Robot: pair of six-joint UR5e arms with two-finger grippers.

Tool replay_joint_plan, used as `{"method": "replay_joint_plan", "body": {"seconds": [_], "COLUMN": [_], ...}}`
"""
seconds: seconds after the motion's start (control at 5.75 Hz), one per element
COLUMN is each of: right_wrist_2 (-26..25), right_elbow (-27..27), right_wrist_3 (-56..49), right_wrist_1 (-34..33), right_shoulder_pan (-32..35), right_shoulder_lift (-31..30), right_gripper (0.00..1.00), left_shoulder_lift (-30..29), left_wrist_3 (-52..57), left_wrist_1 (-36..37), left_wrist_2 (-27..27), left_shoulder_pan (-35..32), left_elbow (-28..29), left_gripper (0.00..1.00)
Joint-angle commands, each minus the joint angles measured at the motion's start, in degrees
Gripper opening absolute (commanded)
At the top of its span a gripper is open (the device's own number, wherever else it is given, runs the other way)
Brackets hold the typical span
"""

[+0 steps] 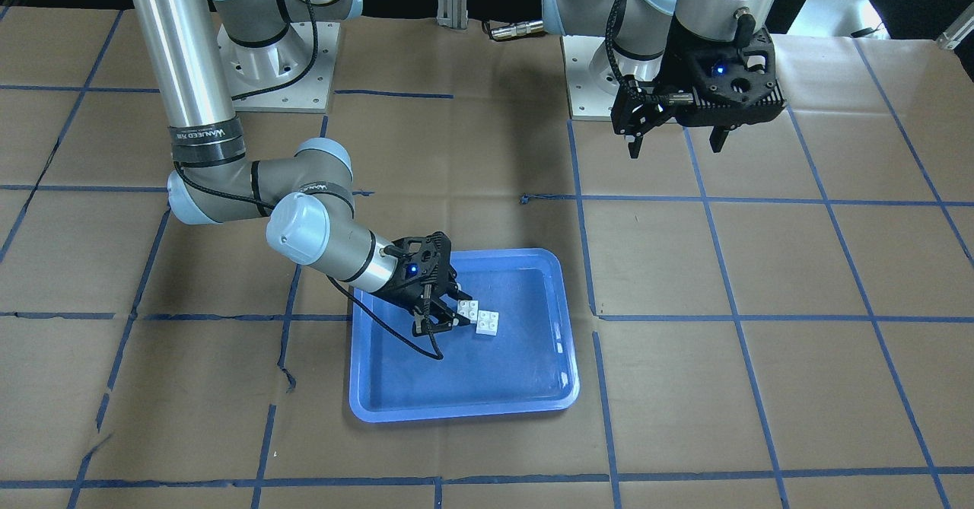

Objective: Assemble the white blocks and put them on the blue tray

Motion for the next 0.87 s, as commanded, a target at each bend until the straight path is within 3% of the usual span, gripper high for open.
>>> {"method": "replay_joint_plan", "body": {"seconds": [0.0,0.7], "right_wrist_2": [0.00,-0.08], "right_elbow": [-0.06,-0.15], "right_wrist_3": [0.00,0.09], "right_wrist_1": [-0.06,-3.67], "right_shoulder_pan": [0.00,0.00], "right_shoulder_lift": [0.09,2.11], "right_gripper": [0.19,0.18], "left_shoulder_lift": [0.09,0.09], "left_wrist_3": [0.04,0.04], "left_wrist_1": [-0.02,-0.02], "left_wrist_2": [0.00,0.00], "left_shoulder_pan": [-0.09,0.00], "left_elbow": [-0.18,0.00], "left_gripper": [0.99,0.99]}}
